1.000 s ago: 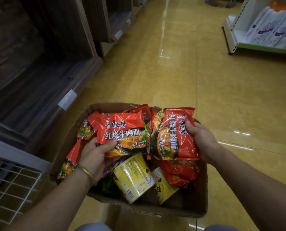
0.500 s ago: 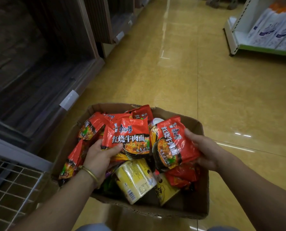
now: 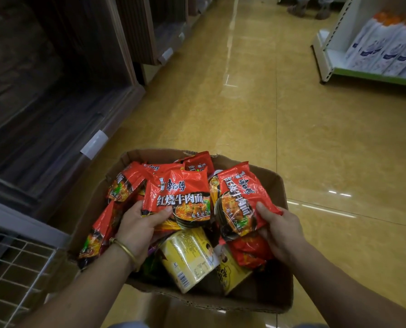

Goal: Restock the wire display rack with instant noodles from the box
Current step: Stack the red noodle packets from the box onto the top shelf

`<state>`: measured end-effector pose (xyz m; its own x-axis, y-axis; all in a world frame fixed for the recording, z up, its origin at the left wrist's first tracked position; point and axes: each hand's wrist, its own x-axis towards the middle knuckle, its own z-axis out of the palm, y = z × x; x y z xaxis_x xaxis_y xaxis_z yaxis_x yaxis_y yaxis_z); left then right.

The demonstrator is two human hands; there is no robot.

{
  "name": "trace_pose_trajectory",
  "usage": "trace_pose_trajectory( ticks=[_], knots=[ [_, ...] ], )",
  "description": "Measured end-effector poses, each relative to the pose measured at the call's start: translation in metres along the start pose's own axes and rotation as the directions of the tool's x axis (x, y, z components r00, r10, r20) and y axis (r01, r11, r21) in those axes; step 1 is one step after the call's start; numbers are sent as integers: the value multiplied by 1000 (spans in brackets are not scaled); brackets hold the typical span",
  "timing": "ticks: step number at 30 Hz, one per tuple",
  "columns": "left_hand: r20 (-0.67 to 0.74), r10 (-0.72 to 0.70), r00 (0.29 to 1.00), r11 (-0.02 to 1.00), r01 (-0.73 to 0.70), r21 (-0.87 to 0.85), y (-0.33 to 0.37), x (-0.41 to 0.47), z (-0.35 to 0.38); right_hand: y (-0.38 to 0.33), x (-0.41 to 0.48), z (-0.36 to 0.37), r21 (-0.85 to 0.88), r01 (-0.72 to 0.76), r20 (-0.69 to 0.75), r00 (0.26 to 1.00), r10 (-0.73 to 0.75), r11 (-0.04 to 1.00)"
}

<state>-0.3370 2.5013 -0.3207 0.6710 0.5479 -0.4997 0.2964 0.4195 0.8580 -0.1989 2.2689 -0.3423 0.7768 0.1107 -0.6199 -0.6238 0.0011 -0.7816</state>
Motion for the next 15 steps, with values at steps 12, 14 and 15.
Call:
trace_pose_trajectory(
  ticks=[12, 14, 15],
  knots=[
    [-10, -3, 1000, 1000, 3, 0, 0, -4, -4, 5, -1, 12, -52, -29, 109, 993, 34, 998],
    [-14, -3, 1000, 1000, 3, 0, 0, -5, -4, 4, 1, 12, -25, -27, 90, 996, 29, 999],
    [-15, -5, 1000, 1000, 5, -1, 0, -5, -4, 4, 1, 12, -9, -21, 79, 997, 21, 1000]
  ],
)
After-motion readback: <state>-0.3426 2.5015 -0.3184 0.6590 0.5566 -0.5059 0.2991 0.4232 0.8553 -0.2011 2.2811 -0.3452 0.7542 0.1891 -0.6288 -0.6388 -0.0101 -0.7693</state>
